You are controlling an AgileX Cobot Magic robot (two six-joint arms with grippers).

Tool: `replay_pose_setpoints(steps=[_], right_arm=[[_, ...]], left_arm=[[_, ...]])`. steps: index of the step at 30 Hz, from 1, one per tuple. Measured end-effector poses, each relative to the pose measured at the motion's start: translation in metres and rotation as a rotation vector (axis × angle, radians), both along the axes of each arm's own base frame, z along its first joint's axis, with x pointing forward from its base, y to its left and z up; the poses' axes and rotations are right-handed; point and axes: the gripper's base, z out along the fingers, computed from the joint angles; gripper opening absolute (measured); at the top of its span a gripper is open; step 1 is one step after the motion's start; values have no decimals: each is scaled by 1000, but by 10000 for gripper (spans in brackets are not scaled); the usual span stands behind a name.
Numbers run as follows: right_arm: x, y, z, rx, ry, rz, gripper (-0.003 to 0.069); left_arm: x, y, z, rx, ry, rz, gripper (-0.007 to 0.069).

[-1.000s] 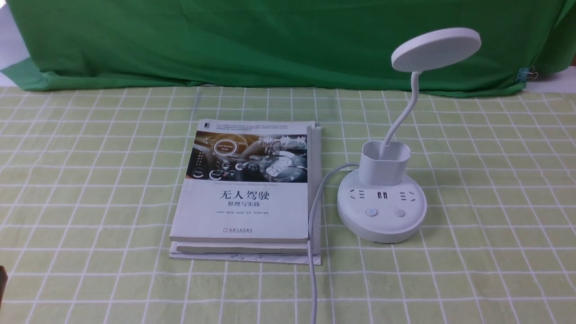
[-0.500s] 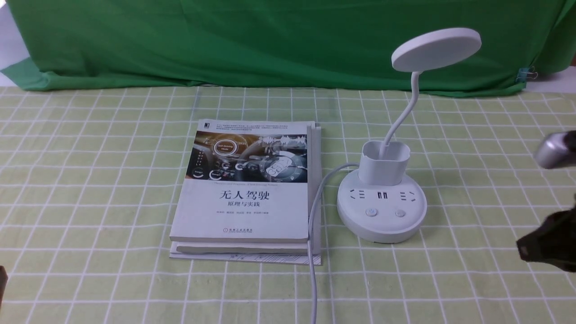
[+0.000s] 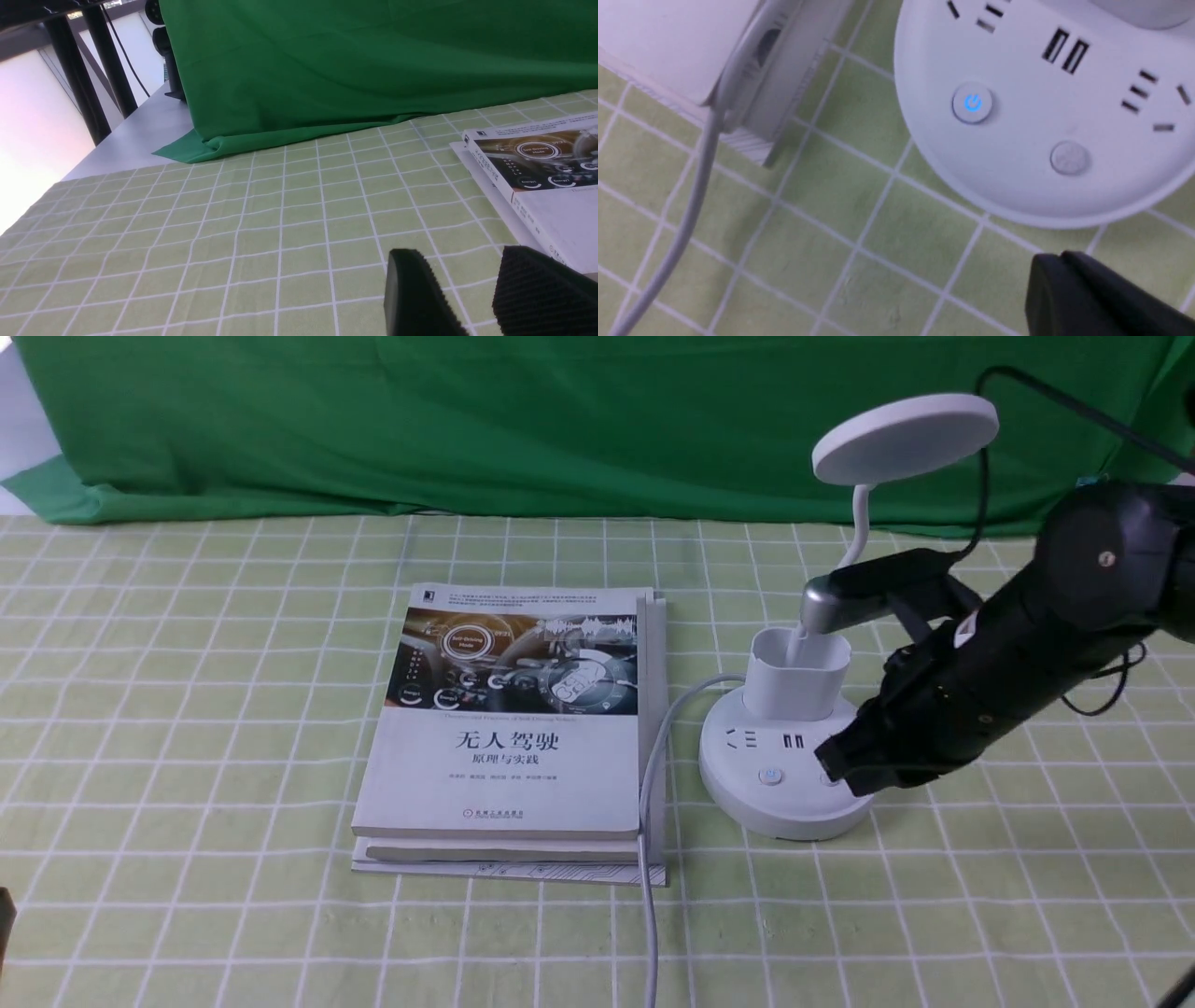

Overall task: Turn on the table lamp on the green coffee tablecloth with your hand.
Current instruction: 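Press the button on the base of the white desk lamp with the right gripper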

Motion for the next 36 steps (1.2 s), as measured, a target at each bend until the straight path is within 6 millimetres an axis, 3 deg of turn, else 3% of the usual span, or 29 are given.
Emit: replay_pose_setpoints(steps=[2, 10, 20, 36], right_arm=[[12, 4, -11, -22, 12, 10, 31], [35, 11, -23, -44, 6, 19, 31], [41, 12, -35, -55, 15, 9, 31], [40, 12, -30, -51, 14, 5, 31]], left_arm=[[0, 0, 0, 0, 0, 0, 242], [0, 0, 0, 0, 0, 0, 242], [0, 0, 0, -1, 0, 0, 242], [0, 0, 0, 0, 0, 0, 242]])
